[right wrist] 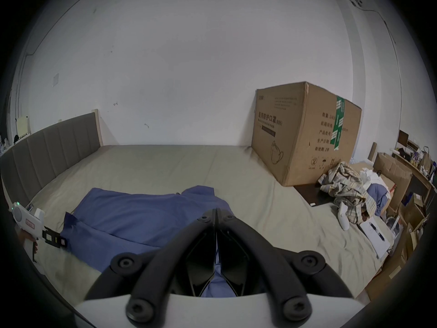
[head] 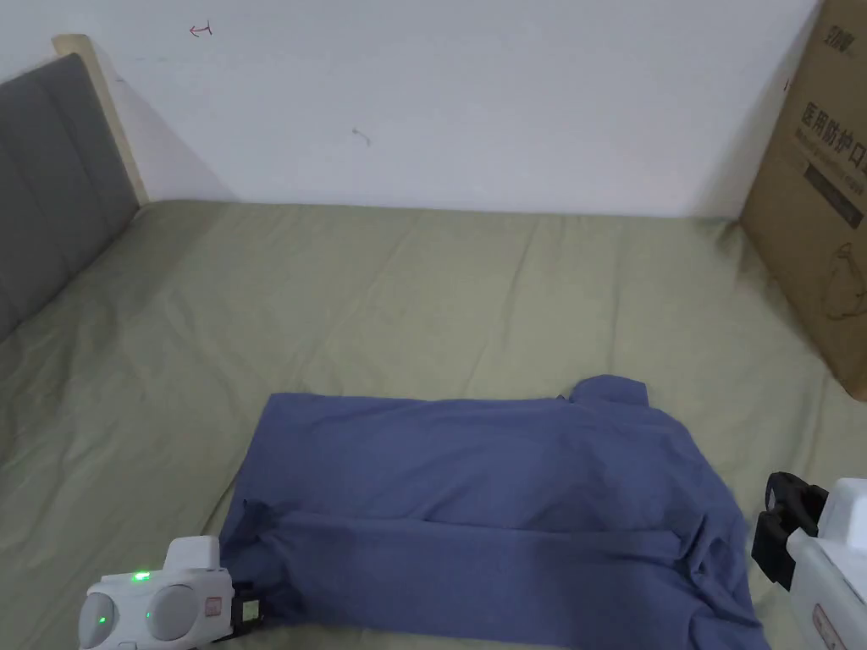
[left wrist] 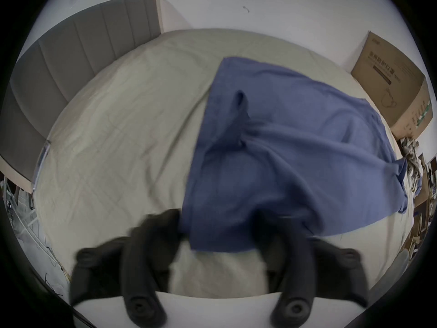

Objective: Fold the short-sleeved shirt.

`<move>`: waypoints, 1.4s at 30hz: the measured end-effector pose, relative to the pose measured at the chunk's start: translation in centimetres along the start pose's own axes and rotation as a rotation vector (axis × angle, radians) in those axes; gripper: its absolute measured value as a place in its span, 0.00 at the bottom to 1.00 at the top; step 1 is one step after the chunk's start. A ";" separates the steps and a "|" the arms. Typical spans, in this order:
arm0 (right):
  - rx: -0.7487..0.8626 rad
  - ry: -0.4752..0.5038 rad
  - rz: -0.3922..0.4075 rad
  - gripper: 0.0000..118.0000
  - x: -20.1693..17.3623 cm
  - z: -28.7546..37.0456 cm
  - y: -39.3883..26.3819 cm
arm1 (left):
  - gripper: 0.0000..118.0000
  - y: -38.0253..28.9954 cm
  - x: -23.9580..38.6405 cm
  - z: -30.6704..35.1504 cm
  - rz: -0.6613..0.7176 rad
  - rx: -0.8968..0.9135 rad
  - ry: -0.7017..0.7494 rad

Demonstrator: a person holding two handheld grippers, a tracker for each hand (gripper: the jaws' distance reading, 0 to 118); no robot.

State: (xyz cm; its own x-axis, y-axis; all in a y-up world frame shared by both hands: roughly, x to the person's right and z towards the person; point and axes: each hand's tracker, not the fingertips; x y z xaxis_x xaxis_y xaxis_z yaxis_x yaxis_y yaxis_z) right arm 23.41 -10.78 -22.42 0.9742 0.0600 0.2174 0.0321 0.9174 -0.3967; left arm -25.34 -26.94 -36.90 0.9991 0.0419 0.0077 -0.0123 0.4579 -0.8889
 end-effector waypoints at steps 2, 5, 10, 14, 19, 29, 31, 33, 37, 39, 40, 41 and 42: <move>-0.025 -0.005 -0.007 0.00 0.3 -0.6 -0.5 | 0.12 -0.4 0.5 0.9 -0.025 0.049 -0.005; -0.115 -0.023 -0.031 0.06 1.3 -2.7 -2.0 | 0.04 -0.4 0.8 1.7 -0.032 0.058 -0.057; -0.393 -0.022 -0.062 0.82 2.8 -7.8 -6.9 | 0.03 0.4 0.2 3.9 -0.021 0.122 -0.095; -0.557 -0.028 -0.086 0.82 3.0 -10.7 -11.5 | 0.03 1.0 0.1 5.3 -0.020 0.143 -0.110; -0.634 0.024 -0.233 0.33 3.1 -11.4 -13.9 | 0.03 0.9 0.0 5.0 -0.032 0.134 -0.106; -0.462 0.056 -0.208 0.06 2.8 -4.2 -9.3 | 0.03 -1.0 -2.4 7.8 0.046 0.162 -0.142; -0.448 0.051 -0.191 0.06 3.1 -2.6 -9.1 | 0.03 -2.0 -2.9 8.6 0.036 0.165 -0.138; -0.446 0.053 -0.197 0.06 3.6 -1.1 -9.8 | 0.03 -3.4 -3.8 9.2 0.037 0.153 -0.144; -0.489 0.064 -0.191 0.06 3.8 0.7 -12.8 | 0.03 -7.2 -5.3 9.3 0.100 0.103 -0.169; -0.543 0.056 -0.193 0.06 3.9 0.7 -14.7 | 0.03 -8.8 -5.6 8.4 0.107 0.069 -0.157; -0.577 0.049 -0.205 0.06 4.0 0.5 -15.5 | 0.03 -9.3 -5.7 7.9 0.110 0.052 -0.152; -0.597 0.047 -0.206 0.06 4.0 0.2 -16.4 | 0.03 -9.8 -5.7 7.4 0.113 0.040 -0.147; -0.604 0.042 -0.203 0.06 3.9 0.0 -17.1 | 0.03 -10.0 -5.6 7.0 0.107 0.031 -0.140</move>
State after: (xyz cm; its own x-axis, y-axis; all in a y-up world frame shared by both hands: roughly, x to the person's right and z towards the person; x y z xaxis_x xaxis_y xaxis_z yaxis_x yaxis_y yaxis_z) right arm 26.68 -26.21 -14.81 0.9430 -0.1189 0.3108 0.3254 0.5242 -0.7870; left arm -31.14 -25.59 -24.86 0.9766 0.2141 -0.0208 -0.1219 0.4711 -0.8736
